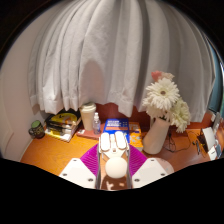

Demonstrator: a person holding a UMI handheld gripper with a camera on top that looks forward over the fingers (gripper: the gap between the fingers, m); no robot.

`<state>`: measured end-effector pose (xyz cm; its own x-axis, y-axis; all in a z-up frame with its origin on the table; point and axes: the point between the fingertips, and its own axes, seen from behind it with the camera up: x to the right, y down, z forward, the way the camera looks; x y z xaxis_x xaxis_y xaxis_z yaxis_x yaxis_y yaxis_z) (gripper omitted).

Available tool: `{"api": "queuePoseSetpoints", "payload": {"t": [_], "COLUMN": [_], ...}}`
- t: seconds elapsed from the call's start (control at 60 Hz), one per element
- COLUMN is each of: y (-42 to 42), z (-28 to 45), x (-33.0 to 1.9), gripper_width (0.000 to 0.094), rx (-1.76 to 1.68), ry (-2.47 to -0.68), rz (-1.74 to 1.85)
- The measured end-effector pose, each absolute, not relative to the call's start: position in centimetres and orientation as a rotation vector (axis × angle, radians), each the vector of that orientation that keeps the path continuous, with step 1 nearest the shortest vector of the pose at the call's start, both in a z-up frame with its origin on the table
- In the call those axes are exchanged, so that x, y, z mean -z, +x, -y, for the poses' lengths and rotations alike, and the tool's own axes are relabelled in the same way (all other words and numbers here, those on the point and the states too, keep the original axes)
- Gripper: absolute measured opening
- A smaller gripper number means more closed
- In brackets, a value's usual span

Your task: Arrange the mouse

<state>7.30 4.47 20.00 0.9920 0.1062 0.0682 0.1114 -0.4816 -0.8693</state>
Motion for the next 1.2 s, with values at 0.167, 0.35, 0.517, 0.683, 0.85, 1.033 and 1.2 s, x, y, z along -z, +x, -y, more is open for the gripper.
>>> {"api": "queuePoseSetpoints", "payload": {"t": [0.167, 0.35, 0.517, 0.683, 0.85, 1.033, 1.2], "y": [21.3, 28.3, 29.7, 29.6, 29.9, 26.6, 22.5], "z": [-4.3, -4.2, -4.0, -4.2, -4.1, -3.8, -2.6], "x": [-15.5, -5.7, 0.2, 0.9, 0.7, -3.2, -10.2], "gripper_width": [0.0353, 0.0354, 0.0353, 0.0420, 0.0528, 0.0696, 0.0843], "rx": [0.075, 0.072, 0.046, -0.003, 0.058, 0.040, 0.067], "ry": [-2.150, -2.315, -2.419, -2.414, -2.448, -2.416, -2.331], "rz": [0.012, -0.051, -0.051, -0.068, -0.068, -0.029, 0.005]}}
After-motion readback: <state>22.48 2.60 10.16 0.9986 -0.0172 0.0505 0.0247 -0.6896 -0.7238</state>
